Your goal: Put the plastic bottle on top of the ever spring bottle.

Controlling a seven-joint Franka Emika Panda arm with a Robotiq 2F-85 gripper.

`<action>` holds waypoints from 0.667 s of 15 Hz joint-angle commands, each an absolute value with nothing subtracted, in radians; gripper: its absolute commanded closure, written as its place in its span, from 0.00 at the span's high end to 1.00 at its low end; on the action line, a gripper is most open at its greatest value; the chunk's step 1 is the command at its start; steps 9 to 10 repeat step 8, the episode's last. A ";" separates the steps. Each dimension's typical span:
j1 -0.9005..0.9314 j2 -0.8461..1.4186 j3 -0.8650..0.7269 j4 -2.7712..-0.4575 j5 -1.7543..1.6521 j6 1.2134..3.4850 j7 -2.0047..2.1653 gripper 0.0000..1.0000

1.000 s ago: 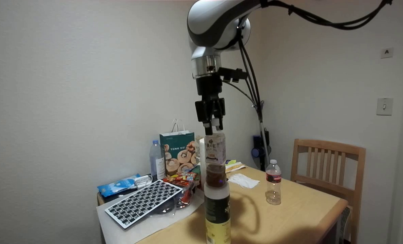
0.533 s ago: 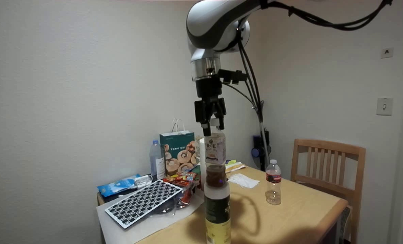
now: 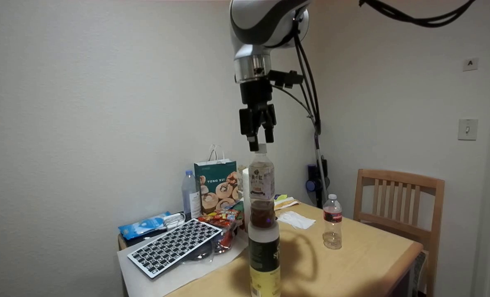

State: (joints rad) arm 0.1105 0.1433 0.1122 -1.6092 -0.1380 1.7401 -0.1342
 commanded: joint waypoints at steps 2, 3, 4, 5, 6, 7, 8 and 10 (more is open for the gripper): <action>0.119 0.070 0.112 -1.614 -0.194 1.750 -0.134 1.00; 0.120 0.058 0.113 -1.613 -0.201 1.758 -0.134 1.00; 0.122 0.047 0.114 -1.610 -0.214 1.767 -0.122 1.00; 0.124 0.036 0.114 -1.610 -0.226 1.776 -0.113 1.00; 0.120 0.072 0.113 -1.584 -0.192 1.743 -0.131 1.00; 0.122 0.061 0.114 -1.582 -0.199 1.745 -0.130 1.00; 0.123 0.053 0.115 -1.582 -0.202 1.746 -0.130 1.00; 0.123 0.053 0.115 -1.582 -0.202 1.746 -0.130 1.00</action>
